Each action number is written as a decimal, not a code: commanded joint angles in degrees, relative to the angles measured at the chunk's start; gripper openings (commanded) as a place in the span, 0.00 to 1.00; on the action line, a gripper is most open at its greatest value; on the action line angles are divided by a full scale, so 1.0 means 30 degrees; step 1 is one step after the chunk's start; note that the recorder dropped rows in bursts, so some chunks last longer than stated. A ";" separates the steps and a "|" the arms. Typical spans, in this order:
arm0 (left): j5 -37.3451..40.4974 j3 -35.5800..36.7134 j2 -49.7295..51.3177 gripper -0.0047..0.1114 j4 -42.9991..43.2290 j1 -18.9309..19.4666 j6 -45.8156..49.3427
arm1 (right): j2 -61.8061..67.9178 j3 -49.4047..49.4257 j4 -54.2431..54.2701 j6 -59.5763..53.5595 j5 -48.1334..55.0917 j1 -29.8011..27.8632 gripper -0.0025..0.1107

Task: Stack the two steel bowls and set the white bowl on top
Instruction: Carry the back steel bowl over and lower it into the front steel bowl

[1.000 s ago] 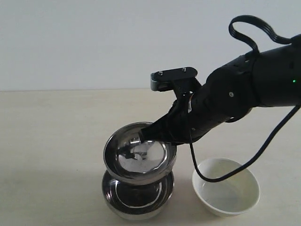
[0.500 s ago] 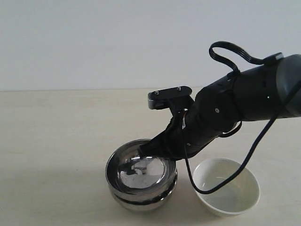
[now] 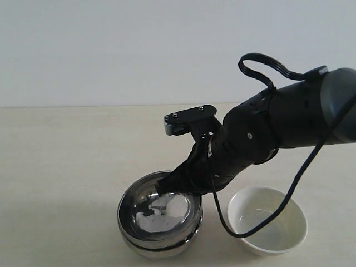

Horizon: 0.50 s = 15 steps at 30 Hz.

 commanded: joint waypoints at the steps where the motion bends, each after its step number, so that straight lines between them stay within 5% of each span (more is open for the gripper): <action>1: -0.0128 0.0076 -0.0063 0.32 -0.0023 0.0054 0.0055 | -0.0021 -0.0030 0.0016 -0.0079 -0.0109 0.0026 0.35; 3: -0.0128 0.0076 -0.0063 0.32 -0.0023 0.0054 0.0055 | -0.0021 -0.0030 0.0016 -0.0009 -0.0150 0.0026 0.41; 15: -0.0128 0.0076 -0.0063 0.32 -0.0023 0.0054 0.0055 | -0.1768 -0.0370 -0.0026 -0.0135 -0.0046 0.0026 0.41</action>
